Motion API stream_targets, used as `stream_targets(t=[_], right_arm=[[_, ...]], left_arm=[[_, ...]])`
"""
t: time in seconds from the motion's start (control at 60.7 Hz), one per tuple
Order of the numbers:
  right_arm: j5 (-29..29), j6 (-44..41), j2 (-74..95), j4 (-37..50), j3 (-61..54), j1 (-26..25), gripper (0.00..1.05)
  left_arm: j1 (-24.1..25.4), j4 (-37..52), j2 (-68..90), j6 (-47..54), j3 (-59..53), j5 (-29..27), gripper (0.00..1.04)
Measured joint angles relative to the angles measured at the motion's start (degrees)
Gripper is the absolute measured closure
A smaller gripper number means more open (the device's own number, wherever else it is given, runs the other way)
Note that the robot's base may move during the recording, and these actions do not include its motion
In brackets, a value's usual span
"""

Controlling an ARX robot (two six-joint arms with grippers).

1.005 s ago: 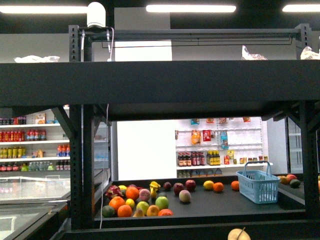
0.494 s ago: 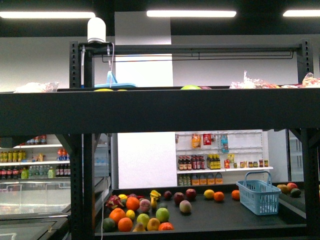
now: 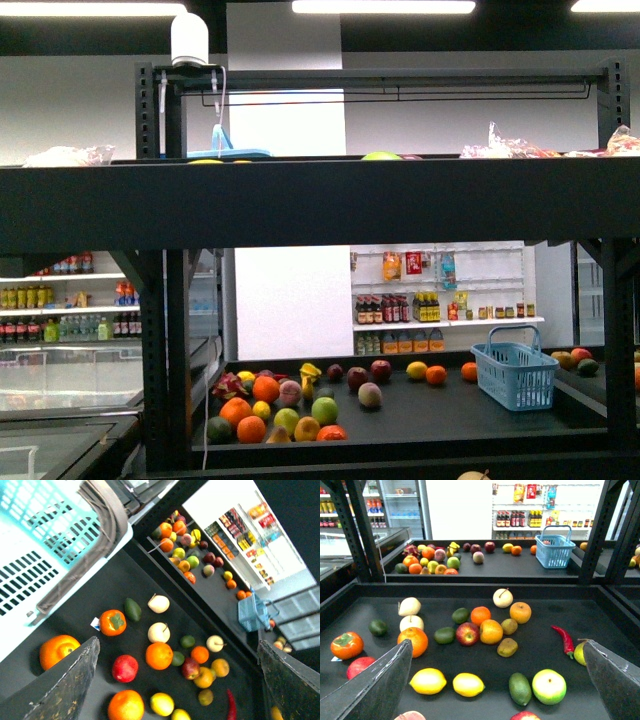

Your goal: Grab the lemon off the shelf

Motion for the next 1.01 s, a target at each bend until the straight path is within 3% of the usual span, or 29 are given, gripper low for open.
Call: stream_targets(t=[0.115, 0.231, 0.577, 1.005], right_arm=[[0.00, 0.00, 0.00, 0.00, 0.00, 0.00, 0.02], [0.00, 0.00, 0.00, 0.00, 0.00, 0.00, 0.02], [-0.02, 0.00, 0.00, 0.00, 0.00, 0.00, 0.02], [0.00, 0.00, 0.00, 0.00, 0.00, 0.00, 0.02]], left_arm=[[13.05, -3.06, 11.17, -6.84, 8.59, 6.01, 0.08], [17.03, -2.12, 18.73, -10.34, 12.59, 7.34, 0.08], [15.91, 8.28, 36.72, -18.27, 19.87, 9.07, 0.08], [12.11, 19.74, 48.96, -23.10, 22.53, 6.97, 0.08]])
